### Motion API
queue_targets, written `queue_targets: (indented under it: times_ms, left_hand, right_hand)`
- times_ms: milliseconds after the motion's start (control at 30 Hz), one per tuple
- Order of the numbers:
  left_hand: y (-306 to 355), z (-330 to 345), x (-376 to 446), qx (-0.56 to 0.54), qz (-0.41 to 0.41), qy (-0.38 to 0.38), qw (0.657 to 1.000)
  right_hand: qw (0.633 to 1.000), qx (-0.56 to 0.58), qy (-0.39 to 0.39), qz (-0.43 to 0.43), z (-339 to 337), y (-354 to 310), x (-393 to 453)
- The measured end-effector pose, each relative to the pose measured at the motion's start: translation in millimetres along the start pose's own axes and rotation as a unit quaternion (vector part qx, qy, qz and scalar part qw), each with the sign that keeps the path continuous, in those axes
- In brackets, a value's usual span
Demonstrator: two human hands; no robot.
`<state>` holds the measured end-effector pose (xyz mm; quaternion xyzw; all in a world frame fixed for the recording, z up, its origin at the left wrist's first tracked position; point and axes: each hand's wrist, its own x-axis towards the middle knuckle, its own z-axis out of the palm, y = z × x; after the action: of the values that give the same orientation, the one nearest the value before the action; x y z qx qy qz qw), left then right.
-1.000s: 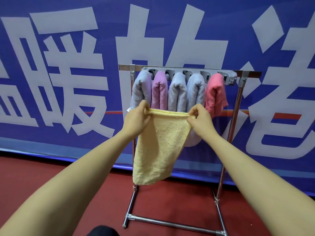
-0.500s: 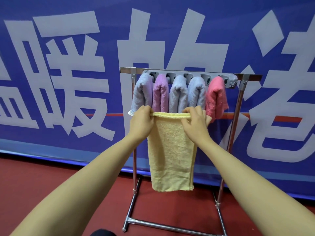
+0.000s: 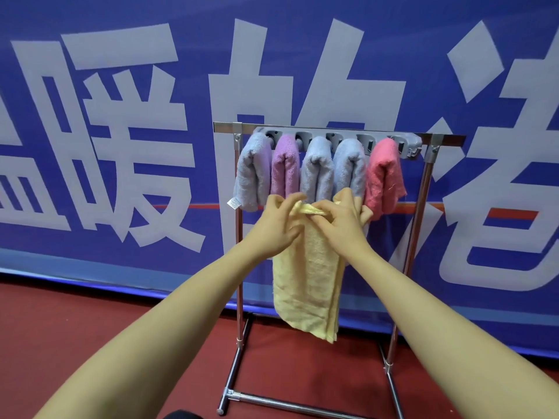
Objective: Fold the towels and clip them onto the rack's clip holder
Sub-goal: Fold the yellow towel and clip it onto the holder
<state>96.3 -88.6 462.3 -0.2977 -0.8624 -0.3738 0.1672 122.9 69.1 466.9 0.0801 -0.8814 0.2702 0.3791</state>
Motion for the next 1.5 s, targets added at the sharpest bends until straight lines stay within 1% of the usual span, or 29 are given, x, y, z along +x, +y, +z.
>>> queue_targets:
  times_ms: [133, 200, 300, 367, 433, 467, 600, 667, 733, 800, 867, 933, 1000, 1067, 1167, 1300, 1367, 1500]
  left_hand:
    - [2.7, 7.8, 2.2, 0.005, 0.022, -0.02, 1.0]
    - [3.0, 8.7, 3.2, 0.069, 0.016, -0.007, 0.997]
    - [5.5, 10.0, 6.4, 0.205, 0.044, 0.065, 0.976]
    - [9.9, 8.7, 8.3, 0.242, 0.051, 0.056, 0.967]
    - [12.5, 7.9, 8.8, 0.24, 0.049, 0.026, 0.969]
    - [12.9, 7.7, 8.2, 0.233, 0.05, 0.024, 0.971]
    - [12.8, 7.3, 2.8, 0.242, 0.049, 0.054, 0.967]
    - [11.3, 6.7, 2.6, 0.258, 0.051, 0.074, 0.962]
    - [8.8, 5.9, 3.3, 0.266, 0.051, 0.093, 0.958]
    - [5.4, 6.2, 3.2, 0.249, 0.06, 0.109, 0.96]
    - [2.8, 5.6, 1.4, 0.209, 0.081, 0.112, 0.968]
    - [1.6, 4.5, -0.9, 0.158, 0.097, 0.104, 0.977]
    - [1.8, 4.7, -3.0, 0.129, 0.112, 0.084, 0.982]
    - [-0.1, 6.2, -2.6, 0.118, 0.131, 0.062, 0.982]
    - [-3.8, 7.4, -0.9, 0.113, 0.134, 0.031, 0.984]
    - [-4.3, 6.1, -0.1, 0.115, 0.133, -0.009, 0.984]
    - [-2.0, 5.8, -0.1, 0.119, 0.134, -0.03, 0.983]
    - [1.1, 7.2, -0.6, 0.132, 0.143, -0.06, 0.979]
  right_hand:
    - [1.0, 0.006, -0.005, 0.002, 4.1, -3.1, -1.5]
    - [1.0, 0.008, -0.014, 0.004, 3.9, -0.7, -3.7]
    - [1.0, 0.012, -0.023, 0.008, 1.0, 2.7, -7.3]
    - [1.0, 0.012, -0.019, 0.012, -0.6, 3.0, -8.5]
    - [0.999, 0.024, -0.025, 0.023, -1.4, 3.7, -9.3]
    - [0.999, 0.032, -0.033, 0.03, -1.2, 4.8, -10.0]
    - [0.996, 0.042, -0.071, 0.041, 1.7, 12.1, -13.8]
    - [0.991, 0.074, -0.095, 0.062, 4.8, 15.7, -15.3]
    - [0.986, 0.111, -0.102, 0.075, 5.3, 18.8, -15.7]
    - [0.981, 0.143, -0.103, 0.083, 2.6, 20.0, -16.3]
    - [0.975, 0.17, -0.112, 0.093, -0.5, 19.2, -16.5]
    - [0.972, 0.179, -0.118, 0.091, -1.0, 19.3, -16.5]
    - [0.972, 0.18, -0.123, 0.088, 1.1, 22.0, -15.8]
    - [0.971, 0.182, -0.127, 0.09, 3.0, 24.9, -15.4]
    - [0.97, 0.191, -0.119, 0.088, 4.2, 29.0, -16.2]
    - [0.956, 0.251, -0.108, 0.109, 1.2, 36.3, -19.4]
    - [0.954, 0.249, -0.133, 0.095, -2.2, 39.1, -19.3]
    - [0.963, 0.166, -0.208, 0.043, -7.1, 39.9, -15.2]
